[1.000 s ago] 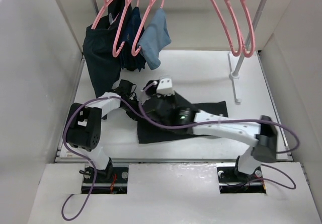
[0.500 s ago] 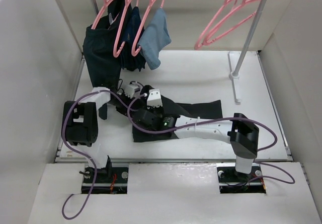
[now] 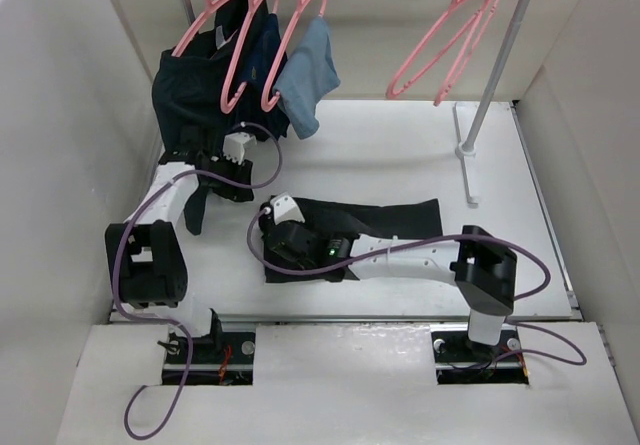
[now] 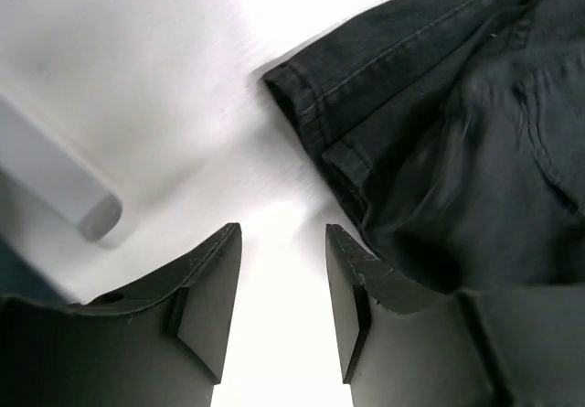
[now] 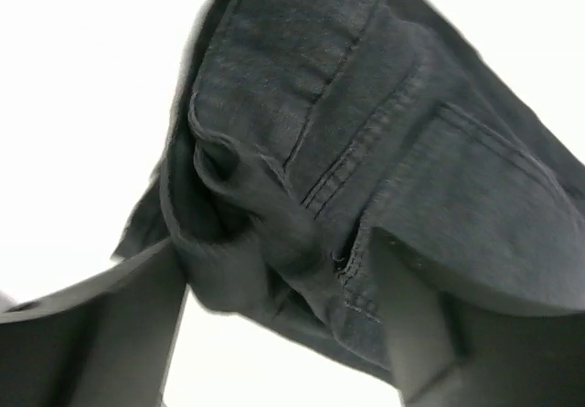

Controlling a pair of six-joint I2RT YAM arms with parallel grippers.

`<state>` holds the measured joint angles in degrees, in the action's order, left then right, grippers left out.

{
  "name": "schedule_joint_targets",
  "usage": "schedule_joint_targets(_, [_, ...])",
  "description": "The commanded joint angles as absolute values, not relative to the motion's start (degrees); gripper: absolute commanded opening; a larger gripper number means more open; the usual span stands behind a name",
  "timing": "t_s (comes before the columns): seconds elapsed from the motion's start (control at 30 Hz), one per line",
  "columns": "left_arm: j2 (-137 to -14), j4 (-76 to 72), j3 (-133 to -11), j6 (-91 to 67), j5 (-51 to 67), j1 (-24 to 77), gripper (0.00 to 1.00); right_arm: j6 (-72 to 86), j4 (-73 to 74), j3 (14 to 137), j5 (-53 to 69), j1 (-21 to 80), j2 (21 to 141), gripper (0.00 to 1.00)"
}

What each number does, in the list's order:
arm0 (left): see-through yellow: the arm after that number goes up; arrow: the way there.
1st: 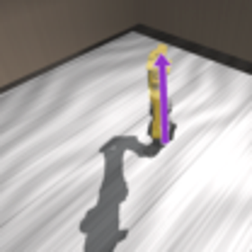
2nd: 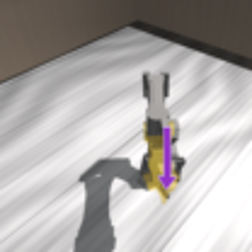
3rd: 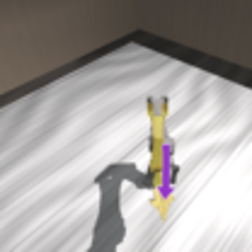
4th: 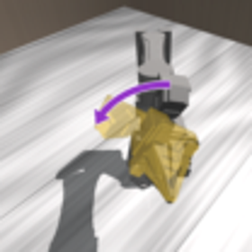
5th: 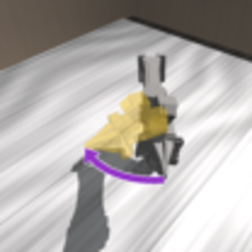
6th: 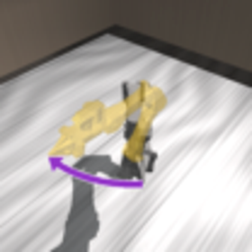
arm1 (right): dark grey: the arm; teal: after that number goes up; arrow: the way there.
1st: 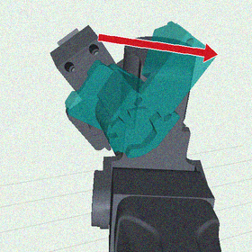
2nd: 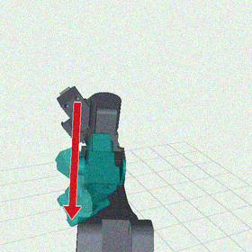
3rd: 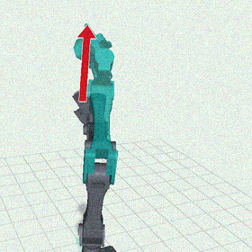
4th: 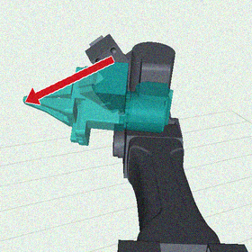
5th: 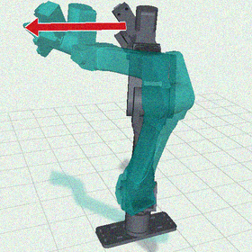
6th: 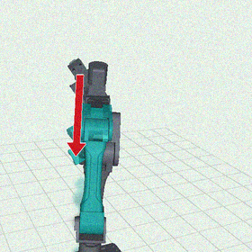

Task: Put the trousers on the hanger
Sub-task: Fold the trousers at the center of the board.

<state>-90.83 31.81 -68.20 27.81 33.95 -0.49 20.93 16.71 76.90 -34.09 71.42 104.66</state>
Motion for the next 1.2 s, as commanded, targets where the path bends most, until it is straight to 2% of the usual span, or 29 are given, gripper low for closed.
schedule_joint_targets(0.0, [-86.4, 33.3, -69.9, 26.7, 31.8, -1.0, 0.39, 11.5, 14.5, 79.6, -21.7, 74.2, 104.6, 0.84])
schedule_joint_targets(0.03, [-84.8, 33.3, -69.9, 26.7, 31.8, -1.0, 0.39, 10.9, 15.8, 79.6, -21.7, 74.8, 102.9, 0.97])
schedule_joint_targets(0.07, [-84.0, 32.8, -69.9, 26.7, 31.2, -1.0, 0.39, 10.4, 16.5, 79.6, -20.9, 74.8, 101.7, 0.99])
schedule_joint_targets(0.2, [-81.4, 35.3, -69.9, 28.5, 32.0, 0.3, 0.47, 14.2, 17.1, 74.8, -20.7, 75.4, 91.4, 1.0])
schedule_joint_targets(0.3, [-80.8, 39.4, -68.5, 30.4, 32.5, 4.8, 0.48, 22.6, 17.7, 67.5, -22.7, 72.8, 82.5, 1.0])
schedule_joint_targets(0.37, [-79.5, 40.5, -67.0, 30.4, 32.5, 7.5, 0.5, 30.2, 21.2, 61.6, -22.7, 67.9, 77.2, 1.0])
schedule_joint_targets(0.4, [-79.5, 40.5, -66.1, 30.4, 32.5, 8.3, 0.54, 32.8, 22.7, 59.8, -22.7, 66.0, 75.7, 1.0])
schedule_joint_targets(0.5, [-78.1, 39.5, -61.9, 29.9, 30.8, 11.7, 0.56, 40.6, 29.7, 53.5, -22.7, 56.6, 71.0, 1.0])
schedule_joint_targets(0.53, [-78.0, 38.9, -59.7, 29.4, 30.0, 12.6, 0.61, 41.7, 30.8, 52.0, -22.2, 54.2, 69.8, 1.0])
schedule_joint_targets(0.6, [-77.5, 37.8, -58.9, 28.8, 30.0, 15.7, 0.64, 44.6, 32.6, 48.2, -22.1, 47.1, 66.5, 1.0])
schedule_joint_targets(0.8, [-79.4, 31.0, -53.2, 26.8, 15.9, 23.7, 0.65, 45.9, 29.8, 43.1, -18.7, 26.7, 64.2, 1.0])
schedule_joint_targets(0.83, [-80.0, 30.4, -52.2, 27.4, 13.8, 24.9, 0.61, 44.8, 27.3, 42.4, -17.8, 24.5, 66.0, 1.0])
schedule_joint_targets(0.87, [-80.0, 30.4, -51.3, 28.2, 12.1, 27.0, 0.43, 43.0, 25.9, 42.4, -16.7, 22.6, 67.1, 1.0])
schedule_joint_targets(0.93, [-80.5, 30.4, -49.1, 31.5, 9.6, 28.6, 0.21, 41.1, 22.7, 42.4, -13.8, 18.4, 69.9, 1.0])
schedule_joint_targets(0.97, [-79.8, 30.9, -48.2, 33.0, 9.1, 30.6, 0.16, 39.7, 22.0, 42.4, -13.0, 17.2, 73.2, 1.0])
schedule_joint_targets(1.07, [-76.8, 30.3, -43.2, 36.3, 4.5, 33.8, 0.07, 37.9, 18.8, 43.6, -9.3, 12.8, 78.9, 1.0])
schedule_joint_targets(1.17, [-75.7, 28.7, -37.9, 39.6, -1.0, 37.6, 0.03, 35.6, 15.7, 44.1, -5.1, 9.3, 81.5, 0.84])
